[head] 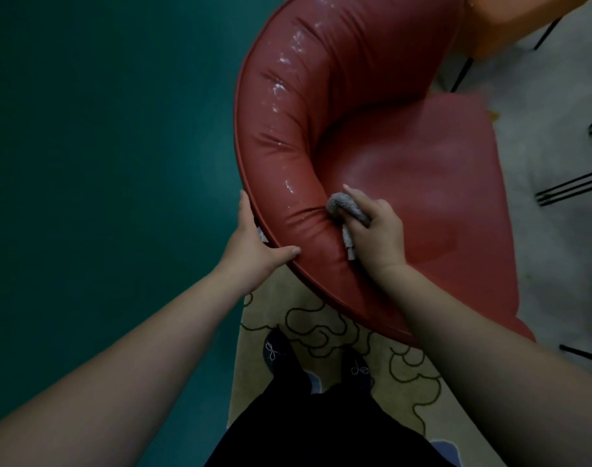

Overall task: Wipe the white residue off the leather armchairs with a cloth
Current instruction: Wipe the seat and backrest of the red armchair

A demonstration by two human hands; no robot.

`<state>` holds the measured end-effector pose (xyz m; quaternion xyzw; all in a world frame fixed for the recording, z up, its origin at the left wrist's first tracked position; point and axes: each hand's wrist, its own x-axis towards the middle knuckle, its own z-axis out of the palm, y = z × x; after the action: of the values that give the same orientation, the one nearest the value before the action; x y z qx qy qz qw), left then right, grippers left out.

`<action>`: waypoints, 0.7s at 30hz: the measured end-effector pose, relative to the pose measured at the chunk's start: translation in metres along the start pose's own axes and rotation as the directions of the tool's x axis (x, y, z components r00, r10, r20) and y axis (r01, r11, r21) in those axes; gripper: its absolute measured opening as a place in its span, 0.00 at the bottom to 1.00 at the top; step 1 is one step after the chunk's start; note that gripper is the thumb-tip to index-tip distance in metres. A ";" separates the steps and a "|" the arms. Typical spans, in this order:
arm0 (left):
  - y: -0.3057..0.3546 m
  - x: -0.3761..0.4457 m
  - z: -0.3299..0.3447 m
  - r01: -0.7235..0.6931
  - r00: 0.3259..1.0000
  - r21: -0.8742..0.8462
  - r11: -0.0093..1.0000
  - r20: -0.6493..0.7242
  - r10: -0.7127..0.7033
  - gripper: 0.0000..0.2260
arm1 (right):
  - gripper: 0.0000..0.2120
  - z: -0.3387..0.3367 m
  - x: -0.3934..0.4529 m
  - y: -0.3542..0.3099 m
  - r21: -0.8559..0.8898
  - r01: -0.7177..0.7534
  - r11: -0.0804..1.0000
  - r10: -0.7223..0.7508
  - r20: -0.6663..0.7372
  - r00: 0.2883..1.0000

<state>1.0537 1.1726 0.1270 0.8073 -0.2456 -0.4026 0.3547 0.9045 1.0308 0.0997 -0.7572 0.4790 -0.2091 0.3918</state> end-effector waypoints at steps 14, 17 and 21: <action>0.005 0.015 -0.006 -0.078 0.997 0.090 0.993 0.002 0.079 0.60 | 0.27 0.033 0.014 -0.027 0.058 0.269 0.961 -0.275 0.175 0.945; 0.006 0.018 -0.009 -0.069 0.997 0.090 0.994 0.026 0.067 0.61 | 0.22 0.026 0.044 -0.021 0.049 0.006 0.999 -0.008 0.037 0.999; 0.008 0.025 -0.013 -0.072 0.997 0.115 0.991 0.030 0.069 0.61 | 0.25 0.038 0.040 -0.039 0.140 0.277 0.951 -0.299 0.178 0.937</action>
<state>1.0772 1.1555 0.1273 0.8120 -0.3015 -0.3856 0.3179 0.9710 1.0198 0.1054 -0.8128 0.3092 -0.2150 0.4444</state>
